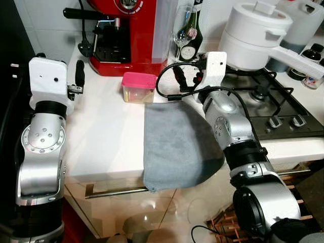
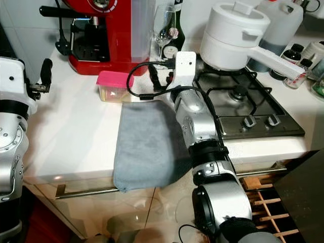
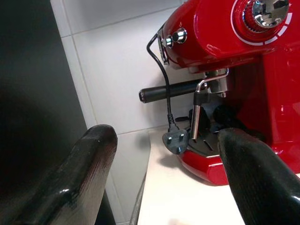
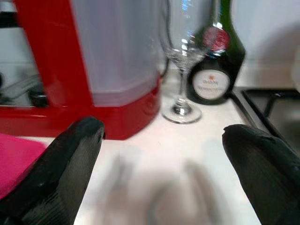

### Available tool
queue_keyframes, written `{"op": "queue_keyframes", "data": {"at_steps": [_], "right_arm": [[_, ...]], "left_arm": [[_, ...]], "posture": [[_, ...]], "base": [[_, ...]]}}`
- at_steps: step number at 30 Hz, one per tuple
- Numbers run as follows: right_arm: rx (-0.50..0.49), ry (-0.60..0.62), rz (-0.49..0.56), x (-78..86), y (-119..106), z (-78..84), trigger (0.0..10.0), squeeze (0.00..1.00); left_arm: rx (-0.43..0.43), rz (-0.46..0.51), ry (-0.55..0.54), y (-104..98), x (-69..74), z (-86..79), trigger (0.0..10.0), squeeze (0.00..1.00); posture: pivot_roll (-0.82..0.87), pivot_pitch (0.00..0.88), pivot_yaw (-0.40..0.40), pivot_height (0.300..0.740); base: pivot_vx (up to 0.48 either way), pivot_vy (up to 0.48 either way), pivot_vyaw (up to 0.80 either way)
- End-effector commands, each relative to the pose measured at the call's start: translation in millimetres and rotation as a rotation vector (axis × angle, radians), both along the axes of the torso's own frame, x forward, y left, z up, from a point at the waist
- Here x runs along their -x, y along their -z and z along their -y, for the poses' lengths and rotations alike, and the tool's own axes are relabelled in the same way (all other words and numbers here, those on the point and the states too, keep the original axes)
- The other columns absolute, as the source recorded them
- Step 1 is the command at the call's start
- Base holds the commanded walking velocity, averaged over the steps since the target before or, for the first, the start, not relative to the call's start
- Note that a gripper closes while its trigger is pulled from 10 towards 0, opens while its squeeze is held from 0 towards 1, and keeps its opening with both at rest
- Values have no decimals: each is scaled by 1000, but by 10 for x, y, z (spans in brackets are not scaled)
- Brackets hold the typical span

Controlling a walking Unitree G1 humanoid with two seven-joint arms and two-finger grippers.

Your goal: Restocking fridge

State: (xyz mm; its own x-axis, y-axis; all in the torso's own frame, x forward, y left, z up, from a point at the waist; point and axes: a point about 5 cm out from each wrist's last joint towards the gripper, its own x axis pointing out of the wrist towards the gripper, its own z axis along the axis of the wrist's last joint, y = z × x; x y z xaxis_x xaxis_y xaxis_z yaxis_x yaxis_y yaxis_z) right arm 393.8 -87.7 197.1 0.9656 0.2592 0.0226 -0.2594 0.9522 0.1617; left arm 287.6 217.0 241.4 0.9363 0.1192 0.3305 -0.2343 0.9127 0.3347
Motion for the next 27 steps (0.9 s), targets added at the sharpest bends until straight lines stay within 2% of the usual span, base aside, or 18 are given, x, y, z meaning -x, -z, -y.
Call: {"op": "queue_keyframes", "data": {"at_steps": [1,4,5,11,21,25,26,27], "right_arm": [[6,35,41,-68,-134,20,10000,35],[23,27,-5,-96,-33,-30,10000,27],[40,14,-94,-86,169,-95,10000,24],[57,5,-188,-55,352,-177,10000,27],[-1,-13,-253,-36,420,-270,10000,27],[-4,-66,-243,-17,404,-382,10000,27],[-16,-107,-237,5,390,-486,10000,27],[-22,-119,-236,12,385,-519,10000,27]], "left_arm": [[3,1,5,-2,28,13,10000,0],[2,-4,1,9,42,10,10000,0],[-1,-6,2,7,52,12,10000,0],[-12,-6,-7,-11,77,-16,10000,0],[-19,-13,-4,-17,72,-13,10000,0],[-19,-17,5,-7,63,10,10000,0],[-17,-20,9,4,60,23,10000,0],[-16,-21,10,8,59,27,10000,0]], "posture": [[125,0,-98,740],[137,0,-101,740],[151,0,-103,740],[178,0,-111,740],[178,0,-108,740],[174,0,-111,740],[173,0,-113,740],[173,0,-113,740]], "base": [[0,0,0],[0,0,0],[0,0,0],[0,0,0],[0,0,0],[0,0,0],[0,0,0],[0,0,0]]}}
